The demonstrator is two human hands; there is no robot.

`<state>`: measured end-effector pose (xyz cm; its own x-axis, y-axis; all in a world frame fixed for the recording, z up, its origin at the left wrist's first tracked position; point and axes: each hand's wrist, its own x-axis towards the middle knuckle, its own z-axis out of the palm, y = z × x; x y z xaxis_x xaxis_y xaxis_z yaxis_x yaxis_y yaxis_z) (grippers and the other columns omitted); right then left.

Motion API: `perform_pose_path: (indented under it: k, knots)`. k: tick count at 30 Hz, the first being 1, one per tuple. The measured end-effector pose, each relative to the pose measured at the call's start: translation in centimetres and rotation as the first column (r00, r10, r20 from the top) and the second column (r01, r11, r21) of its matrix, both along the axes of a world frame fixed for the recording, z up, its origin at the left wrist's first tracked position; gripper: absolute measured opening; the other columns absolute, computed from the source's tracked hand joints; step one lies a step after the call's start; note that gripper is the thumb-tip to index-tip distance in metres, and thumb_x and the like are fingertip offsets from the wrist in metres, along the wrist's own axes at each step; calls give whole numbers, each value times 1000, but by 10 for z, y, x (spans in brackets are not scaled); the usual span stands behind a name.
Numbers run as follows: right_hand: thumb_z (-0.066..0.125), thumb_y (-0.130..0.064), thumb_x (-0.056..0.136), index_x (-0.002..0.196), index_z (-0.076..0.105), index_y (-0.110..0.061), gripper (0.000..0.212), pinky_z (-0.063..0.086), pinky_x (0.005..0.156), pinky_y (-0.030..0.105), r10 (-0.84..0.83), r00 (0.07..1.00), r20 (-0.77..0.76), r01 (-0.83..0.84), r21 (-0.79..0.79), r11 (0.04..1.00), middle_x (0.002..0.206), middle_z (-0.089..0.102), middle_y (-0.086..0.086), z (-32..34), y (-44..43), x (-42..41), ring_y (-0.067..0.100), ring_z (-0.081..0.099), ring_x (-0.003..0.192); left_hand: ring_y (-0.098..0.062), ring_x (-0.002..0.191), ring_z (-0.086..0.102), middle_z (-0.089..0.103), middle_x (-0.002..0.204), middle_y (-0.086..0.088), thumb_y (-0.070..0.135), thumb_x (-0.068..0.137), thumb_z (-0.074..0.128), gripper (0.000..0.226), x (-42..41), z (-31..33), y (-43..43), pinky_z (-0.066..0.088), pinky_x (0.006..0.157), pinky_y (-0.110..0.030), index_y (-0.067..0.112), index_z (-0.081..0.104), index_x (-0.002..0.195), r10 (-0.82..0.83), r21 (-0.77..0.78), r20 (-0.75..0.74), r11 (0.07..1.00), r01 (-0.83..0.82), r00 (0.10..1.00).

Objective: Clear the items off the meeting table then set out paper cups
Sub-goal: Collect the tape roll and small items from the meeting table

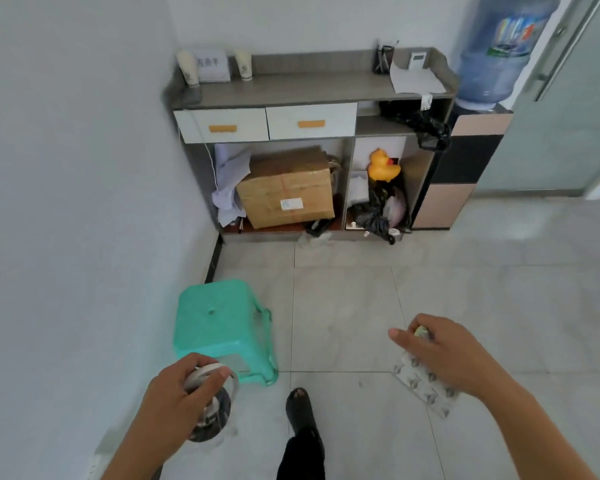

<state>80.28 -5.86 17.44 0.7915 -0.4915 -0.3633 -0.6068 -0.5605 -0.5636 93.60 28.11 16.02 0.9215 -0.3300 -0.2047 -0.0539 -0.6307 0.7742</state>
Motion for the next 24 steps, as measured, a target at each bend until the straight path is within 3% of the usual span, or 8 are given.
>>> perform_pose_path:
  k: [2,5,9,16,22,24]
  knots:
    - [54,-62,84,71,57,-23,41,43,58,28,9,999,-42,-10,-9,1000,60,60,-4,-10,-25,41,10,54,54,-8,62,61,69,70,10,30,80,75,11,45,-10,-25,42,54,-16,25,69,72,-1,5,6,1000,1,1000]
    - [54,-62,84,75,59,-20,43,41,55,24,-12,996,-84,11,-3,1000,60,62,-2,-11,-68,107,8,52,49,-12,66,63,70,73,7,37,78,73,10,126,-10,-72,44,54,-15,28,68,75,-31,-15,16,999,31,999]
    - [56,-59,85,76,59,-20,40,36,54,26,-79,996,-31,79,-2,997,53,52,-5,10,-124,193,9,45,47,-17,64,61,69,71,-6,24,84,71,8,237,19,-146,44,52,-15,23,70,76,-76,-52,57,996,79,995]
    - [58,-57,85,75,61,-17,41,36,53,26,-166,986,8,166,44,985,51,51,-4,23,-217,316,8,44,45,-15,69,63,70,75,-3,23,86,68,6,384,50,-267,45,59,-16,25,70,80,-173,-92,51,980,178,984]
    - [55,-59,85,78,61,-18,42,41,56,26,-127,992,-6,127,14,992,64,64,5,9,-316,448,11,55,53,-12,71,64,71,80,7,22,85,70,9,501,39,-344,50,61,-18,27,71,77,-103,-84,77,990,109,992]
    - [56,-60,84,71,58,-18,44,39,54,26,-93,996,8,93,25,995,57,60,1,13,-349,498,8,53,48,-12,72,63,71,79,5,22,84,72,10,538,41,-368,48,59,-15,26,72,75,-73,-89,81,993,80,994]
